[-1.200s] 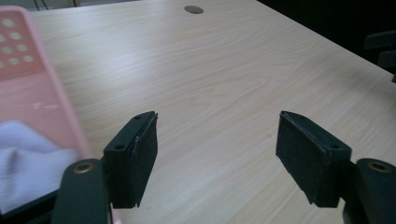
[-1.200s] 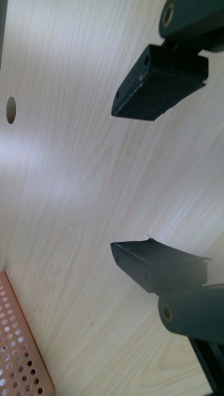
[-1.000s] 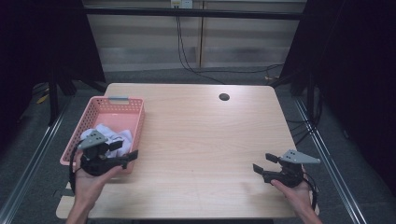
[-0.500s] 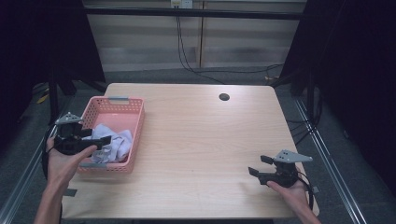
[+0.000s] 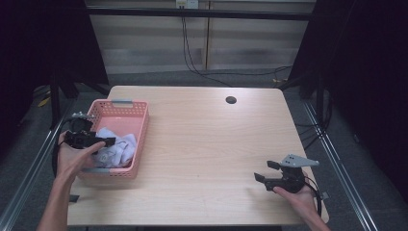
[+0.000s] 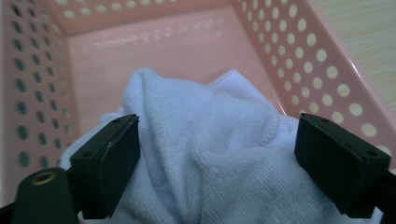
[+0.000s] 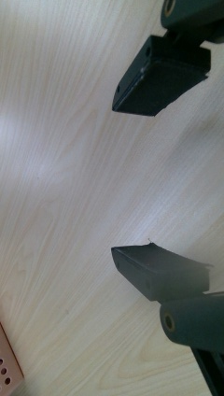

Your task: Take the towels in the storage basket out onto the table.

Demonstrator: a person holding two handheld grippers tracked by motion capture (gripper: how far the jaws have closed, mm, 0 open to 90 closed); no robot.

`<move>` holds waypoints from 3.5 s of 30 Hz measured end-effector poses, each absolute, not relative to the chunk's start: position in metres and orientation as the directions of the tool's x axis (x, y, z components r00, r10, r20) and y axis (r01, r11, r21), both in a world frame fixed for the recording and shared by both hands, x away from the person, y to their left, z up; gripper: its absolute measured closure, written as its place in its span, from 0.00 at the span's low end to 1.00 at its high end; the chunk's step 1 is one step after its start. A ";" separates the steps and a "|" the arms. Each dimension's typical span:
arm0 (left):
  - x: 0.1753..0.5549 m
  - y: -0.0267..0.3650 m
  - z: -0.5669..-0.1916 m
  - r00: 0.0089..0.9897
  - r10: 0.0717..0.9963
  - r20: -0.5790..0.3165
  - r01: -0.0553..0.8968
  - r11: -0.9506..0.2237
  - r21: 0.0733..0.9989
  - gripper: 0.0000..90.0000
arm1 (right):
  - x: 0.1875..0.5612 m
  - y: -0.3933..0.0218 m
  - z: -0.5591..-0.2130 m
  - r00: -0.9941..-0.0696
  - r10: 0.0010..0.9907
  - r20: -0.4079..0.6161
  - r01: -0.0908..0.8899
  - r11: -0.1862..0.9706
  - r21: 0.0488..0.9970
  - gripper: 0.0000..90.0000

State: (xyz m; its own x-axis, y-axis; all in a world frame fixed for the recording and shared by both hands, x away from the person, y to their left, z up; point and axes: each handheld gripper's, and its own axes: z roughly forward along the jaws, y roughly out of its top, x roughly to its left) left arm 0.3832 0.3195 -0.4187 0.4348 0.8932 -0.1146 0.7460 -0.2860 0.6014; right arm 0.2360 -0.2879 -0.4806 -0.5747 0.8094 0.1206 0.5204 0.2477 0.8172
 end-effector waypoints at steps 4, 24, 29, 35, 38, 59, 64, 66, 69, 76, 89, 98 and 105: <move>0.391 0.314 -0.430 0.425 0.897 -0.124 0.782 -0.295 0.548 0.05 | 0.235 -0.287 -0.480 -0.577 0.808 0.119 0.517 0.249 0.819 0.27; 0.417 0.286 -0.462 0.471 0.881 -0.048 0.862 -0.448 0.237 0.00 | 0.235 -0.284 -0.480 -0.596 0.793 0.127 0.521 0.261 0.812 0.27; 0.419 0.277 -0.461 0.451 0.893 0.000 0.873 -0.441 0.206 0.06 | 0.236 -0.283 -0.480 -0.599 0.791 0.119 0.520 0.272 0.810 0.27; 0.413 0.290 -0.455 0.449 0.892 -0.052 0.860 -0.416 0.295 0.22 | 0.236 -0.283 -0.480 -0.600 0.791 0.118 0.517 0.271 0.812 0.26; 0.409 0.296 -0.448 0.459 0.885 -0.077 0.849 -0.412 0.331 0.41 | 0.237 -0.284 -0.480 -0.593 0.796 0.119 0.519 0.265 0.812 0.26; 0.385 0.337 -0.419 0.445 0.844 -0.300 0.785 -0.206 0.584 0.68 | 0.237 -0.287 -0.479 -0.575 0.810 0.117 0.527 0.257 0.810 0.25; 0.378 0.345 -0.408 0.452 0.839 -0.304 0.760 -0.183 0.624 0.67 | 0.237 -0.287 -0.479 -0.575 0.810 0.120 0.529 0.255 0.809 0.25; 0.377 0.349 -0.404 0.450 0.838 -0.309 0.755 -0.172 0.633 0.67 | 0.237 -0.286 -0.479 -0.571 0.812 0.124 0.533 0.251 0.808 0.25; 0.378 0.351 -0.399 0.437 0.844 -0.311 0.756 -0.157 0.636 0.67 | 0.237 -0.287 -0.478 -0.573 0.811 0.119 0.530 0.256 0.808 0.25; 0.378 0.356 -0.383 0.442 0.846 -0.298 0.741 -0.158 0.652 0.67 | 0.236 -0.288 -0.478 -0.569 0.813 0.123 0.532 0.250 0.809 0.25; 0.376 0.365 -0.363 0.431 0.847 -0.310 0.724 -0.119 0.680 0.67 | 0.237 -0.289 -0.478 -0.569 0.813 0.125 0.534 0.249 0.808 0.25; 0.375 0.363 -0.346 0.448 0.846 -0.289 0.697 -0.128 0.705 0.67 | 0.236 -0.289 -0.477 -0.570 0.812 0.121 0.528 0.250 0.812 0.25; 0.373 0.362 -0.327 0.458 0.846 -0.271 0.676 -0.134 0.725 0.67 | 0.236 -0.289 -0.477 -0.568 0.814 0.121 0.527 0.247 0.813 0.25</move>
State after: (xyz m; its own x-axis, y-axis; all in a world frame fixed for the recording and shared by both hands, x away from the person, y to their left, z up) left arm 0.3727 0.3624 -0.3268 0.4583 0.8464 -0.2714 0.6761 -0.1338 0.7245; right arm 0.2363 -0.2895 -0.4772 -0.5679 0.8142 0.1209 0.5274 0.2472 0.8128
